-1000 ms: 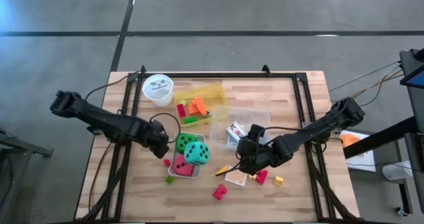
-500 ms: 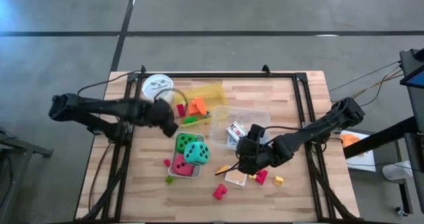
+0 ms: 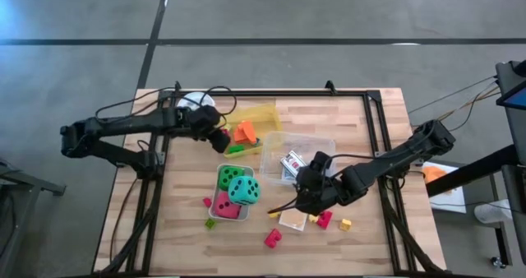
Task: Pick & Place Toys
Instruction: Put the blue game piece into the yellow bin
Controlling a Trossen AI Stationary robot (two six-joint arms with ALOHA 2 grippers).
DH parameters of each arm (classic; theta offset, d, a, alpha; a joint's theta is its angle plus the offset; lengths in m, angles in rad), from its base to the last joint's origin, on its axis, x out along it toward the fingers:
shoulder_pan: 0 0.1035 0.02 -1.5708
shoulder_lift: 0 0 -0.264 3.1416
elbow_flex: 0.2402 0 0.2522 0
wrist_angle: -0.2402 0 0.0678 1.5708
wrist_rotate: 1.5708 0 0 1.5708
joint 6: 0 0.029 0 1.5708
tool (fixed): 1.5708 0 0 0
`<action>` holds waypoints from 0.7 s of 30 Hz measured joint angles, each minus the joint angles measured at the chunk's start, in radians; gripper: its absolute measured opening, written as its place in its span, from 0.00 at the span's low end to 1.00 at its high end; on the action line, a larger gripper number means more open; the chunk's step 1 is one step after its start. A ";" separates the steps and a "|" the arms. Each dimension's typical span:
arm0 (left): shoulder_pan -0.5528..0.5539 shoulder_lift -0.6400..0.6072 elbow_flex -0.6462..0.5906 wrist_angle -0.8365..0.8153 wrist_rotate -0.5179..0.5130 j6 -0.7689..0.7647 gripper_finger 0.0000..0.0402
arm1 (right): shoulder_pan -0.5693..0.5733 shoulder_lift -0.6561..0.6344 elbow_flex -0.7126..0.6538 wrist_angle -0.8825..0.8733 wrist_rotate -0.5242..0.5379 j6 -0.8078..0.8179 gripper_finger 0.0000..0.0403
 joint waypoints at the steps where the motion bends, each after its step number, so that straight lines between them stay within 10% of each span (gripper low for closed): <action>1: 0.000 0.000 0.000 0.015 0.000 0.002 0.30 | 0.000 -0.002 0.000 -0.005 0.015 0.000 0.65; 21: 0.060 0.261 0.041 0.076 0.081 0.121 0.30 | 0.004 -0.035 0.000 -0.163 0.071 0.145 0.65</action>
